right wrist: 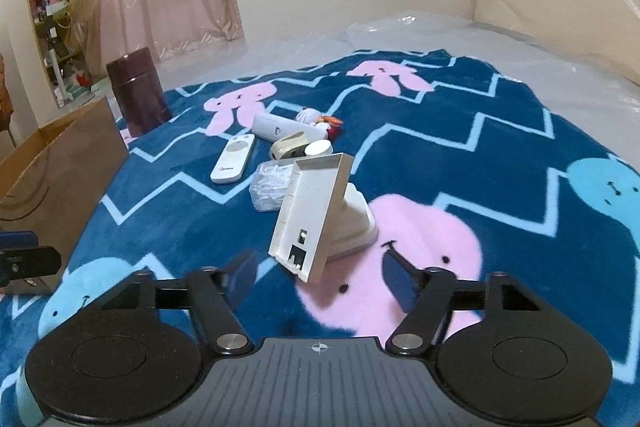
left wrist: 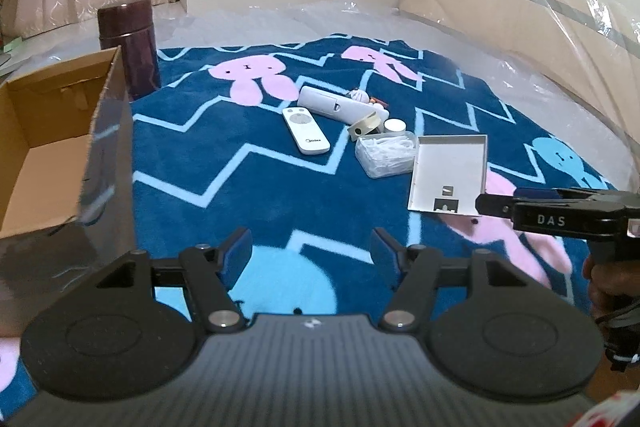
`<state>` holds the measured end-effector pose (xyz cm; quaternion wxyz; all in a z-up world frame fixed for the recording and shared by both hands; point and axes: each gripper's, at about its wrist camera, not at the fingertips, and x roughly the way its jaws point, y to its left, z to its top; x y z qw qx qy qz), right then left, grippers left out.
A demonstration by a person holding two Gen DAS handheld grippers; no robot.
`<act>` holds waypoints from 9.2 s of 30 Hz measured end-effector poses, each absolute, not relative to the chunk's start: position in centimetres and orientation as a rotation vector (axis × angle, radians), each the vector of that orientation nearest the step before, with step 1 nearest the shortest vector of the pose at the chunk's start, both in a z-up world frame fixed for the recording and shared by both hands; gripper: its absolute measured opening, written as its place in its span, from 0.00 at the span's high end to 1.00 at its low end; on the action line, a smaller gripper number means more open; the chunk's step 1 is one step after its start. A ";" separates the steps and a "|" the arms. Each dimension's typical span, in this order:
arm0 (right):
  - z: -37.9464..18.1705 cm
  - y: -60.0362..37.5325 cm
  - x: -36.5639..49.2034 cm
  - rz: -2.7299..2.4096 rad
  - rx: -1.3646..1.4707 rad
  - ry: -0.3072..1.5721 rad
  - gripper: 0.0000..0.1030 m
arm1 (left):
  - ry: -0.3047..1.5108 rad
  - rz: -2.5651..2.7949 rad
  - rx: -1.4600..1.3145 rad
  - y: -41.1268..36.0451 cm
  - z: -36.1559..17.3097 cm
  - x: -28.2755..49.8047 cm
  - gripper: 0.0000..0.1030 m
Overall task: Organize rigid objects
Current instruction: 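Move both open grippers back toward the remaining items, then grasp the gold TP-LINK plate with the left gripper while the right gripper grasps the white plug adapter, then carry the plate and plug adapter over the box and release both inside, then withdraw both open grippers from the box toward the blanket, then move the left gripper toward the white Midea remote while the right approaches the floss box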
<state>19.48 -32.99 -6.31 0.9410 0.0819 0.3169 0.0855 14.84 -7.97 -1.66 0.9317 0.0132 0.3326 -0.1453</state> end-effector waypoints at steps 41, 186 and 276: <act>-7.3 -32.4 20.2 0.288 0.081 0.637 0.53 | 0.687 -0.368 -0.012 -10.0 -3.1 17.5 0.41; 2.9 -0.5 24.7 0.661 0.035 0.635 0.41 | 0.597 0.058 0.059 17.6 5.4 15.7 0.16; -0.4 -26.5 13.8 0.162 0.168 0.656 0.25 | 0.557 -0.225 0.007 -2.9 5.6 8.1 0.14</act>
